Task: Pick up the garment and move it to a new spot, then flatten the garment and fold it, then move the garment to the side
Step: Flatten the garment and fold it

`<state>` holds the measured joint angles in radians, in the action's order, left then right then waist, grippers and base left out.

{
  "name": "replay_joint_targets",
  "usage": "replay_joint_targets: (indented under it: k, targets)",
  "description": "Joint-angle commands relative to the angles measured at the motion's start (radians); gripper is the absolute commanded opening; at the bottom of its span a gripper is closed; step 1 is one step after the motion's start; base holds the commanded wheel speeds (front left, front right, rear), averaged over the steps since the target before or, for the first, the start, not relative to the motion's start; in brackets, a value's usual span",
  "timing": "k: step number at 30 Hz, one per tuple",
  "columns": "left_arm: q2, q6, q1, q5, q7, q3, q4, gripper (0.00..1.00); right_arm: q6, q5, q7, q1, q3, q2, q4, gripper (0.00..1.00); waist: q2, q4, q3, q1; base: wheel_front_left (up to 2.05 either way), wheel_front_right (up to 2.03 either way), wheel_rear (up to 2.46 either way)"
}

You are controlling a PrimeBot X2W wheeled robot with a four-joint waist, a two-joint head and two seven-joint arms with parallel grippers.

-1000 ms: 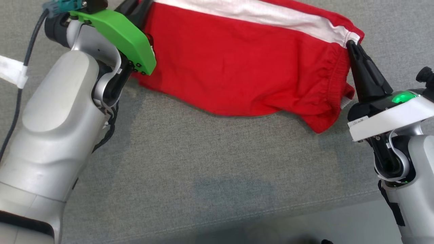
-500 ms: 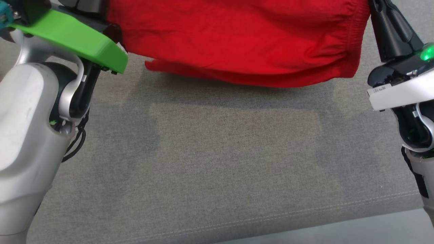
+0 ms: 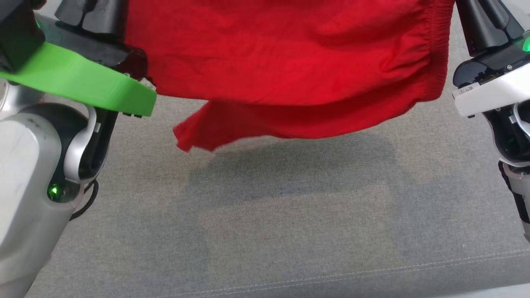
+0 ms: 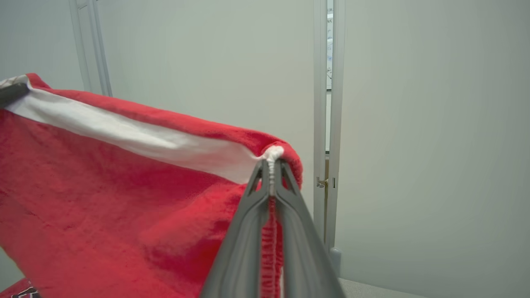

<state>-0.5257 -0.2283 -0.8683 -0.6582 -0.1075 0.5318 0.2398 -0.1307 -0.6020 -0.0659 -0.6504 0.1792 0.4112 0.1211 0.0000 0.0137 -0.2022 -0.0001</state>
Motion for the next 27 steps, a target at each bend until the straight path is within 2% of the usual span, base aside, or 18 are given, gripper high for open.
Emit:
replay_joint_targets:
  k: [1, 7, 15, 22, 27]
  targets:
    - [-0.011, -0.003, 0.015, -0.008, -0.009, 0.001, -0.004, 0.00, 0.000, -0.002, 0.000, -0.016, 0.003, 0.003, -0.009, 0.00, 0.0000, -0.007, 0.008, 0.0001, 0.00, 0.00, 0.00]
    - [0.016, 0.036, -0.017, -0.080, -0.065, 0.008, -0.097, 0.00, 0.000, -0.001, 0.001, -0.087, 0.059, 0.018, -0.109, 0.00, 0.0000, -0.005, -0.014, 0.0001, 0.00, 0.00, 0.00]
    - [0.118, 0.132, -0.232, -0.131, -0.059, 0.005, -0.449, 0.00, 0.000, -0.002, 0.075, -0.361, 0.203, 0.013, -0.405, 0.00, 0.0000, -0.002, -0.098, 0.0001, 0.00, 0.00, 0.00]
    - [0.217, 0.195, -0.470, -0.109, -0.020, 0.014, -0.833, 0.00, 0.000, -0.021, 0.184, -0.640, 0.296, -0.071, -0.753, 0.00, 0.0000, 0.003, -0.144, 0.0001, 0.00, 0.00, 0.00]
    - [0.274, 0.211, -0.608, -0.093, 0.070, 0.004, -1.043, 0.00, 0.001, -0.020, 0.278, -0.795, 0.291, -0.154, -0.990, 0.00, 0.0000, 0.007, -0.182, 0.0001, 0.00, 0.00, 0.00]
